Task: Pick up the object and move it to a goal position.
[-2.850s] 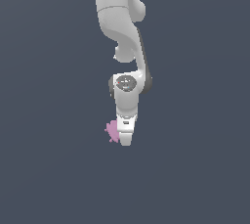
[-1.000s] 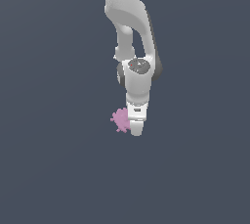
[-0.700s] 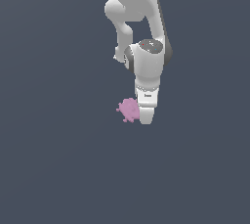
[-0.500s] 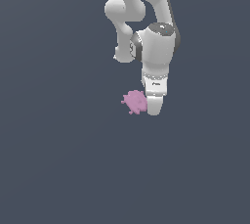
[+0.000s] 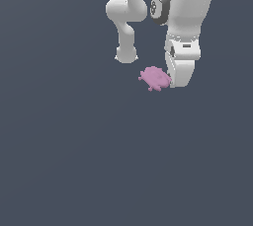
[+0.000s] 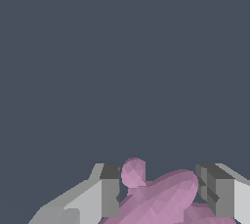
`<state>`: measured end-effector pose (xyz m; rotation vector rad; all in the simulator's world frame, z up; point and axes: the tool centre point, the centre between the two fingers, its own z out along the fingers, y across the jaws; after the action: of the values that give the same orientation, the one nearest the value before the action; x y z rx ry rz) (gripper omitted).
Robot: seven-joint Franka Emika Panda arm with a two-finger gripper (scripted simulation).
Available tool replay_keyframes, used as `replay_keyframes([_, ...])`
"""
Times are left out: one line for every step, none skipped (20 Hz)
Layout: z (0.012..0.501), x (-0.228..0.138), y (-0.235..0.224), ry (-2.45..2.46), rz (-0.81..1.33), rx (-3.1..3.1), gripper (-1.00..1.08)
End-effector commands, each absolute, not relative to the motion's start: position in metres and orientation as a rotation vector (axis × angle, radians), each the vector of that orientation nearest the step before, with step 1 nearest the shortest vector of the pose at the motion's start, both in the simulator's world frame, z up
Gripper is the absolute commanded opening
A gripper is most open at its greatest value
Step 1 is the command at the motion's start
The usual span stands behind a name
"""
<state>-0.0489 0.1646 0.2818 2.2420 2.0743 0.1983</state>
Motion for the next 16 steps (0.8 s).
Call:
replay_keyframes([0.308,-0.058,0.180,2.076,0.198,2.243,-1.00])
replay_keyframes([0.319,-0.062,0.185,2.076,0.198,2.244,-1.00])
replay_keyframes([0.329,-0.065,0.191,2.076,0.199,2.244,-1.00])
replay_keyframes([0.339,-0.068,0.197,2.076,0.199,2.244,-1.00])
replay_keyframes([0.349,-0.071,0.202,2.076,0.199,2.245,-1.00])
replay_keyframes([0.359,-0.074,0.208,2.076,0.199,2.245,-1.00])
replay_keyframes([0.369,-0.077,0.213,2.076,0.199,2.245,-1.00])
replay_keyframes([0.378,-0.080,0.218,2.076,0.199,2.245,-1.00])
replay_keyframes([0.387,-0.082,0.222,2.076,0.200,2.246,-1.00])
replay_keyframes([0.395,-0.085,0.227,2.076,0.200,2.247,-1.00])
replay_keyframes([0.403,-0.087,0.231,2.075,0.200,2.247,-1.00])
replay_keyframes([0.410,-0.089,0.235,2.075,0.200,2.247,-1.00])
replay_keyframes([0.417,-0.090,0.238,2.075,0.200,2.248,-1.00])
replay_keyframes([0.423,-0.092,0.242,2.075,0.200,2.248,-1.00])
replay_keyframes([0.429,-0.093,0.244,2.074,0.200,2.249,-1.00])
replay_keyframes([0.434,-0.094,0.247,2.073,0.201,2.250,-1.00])
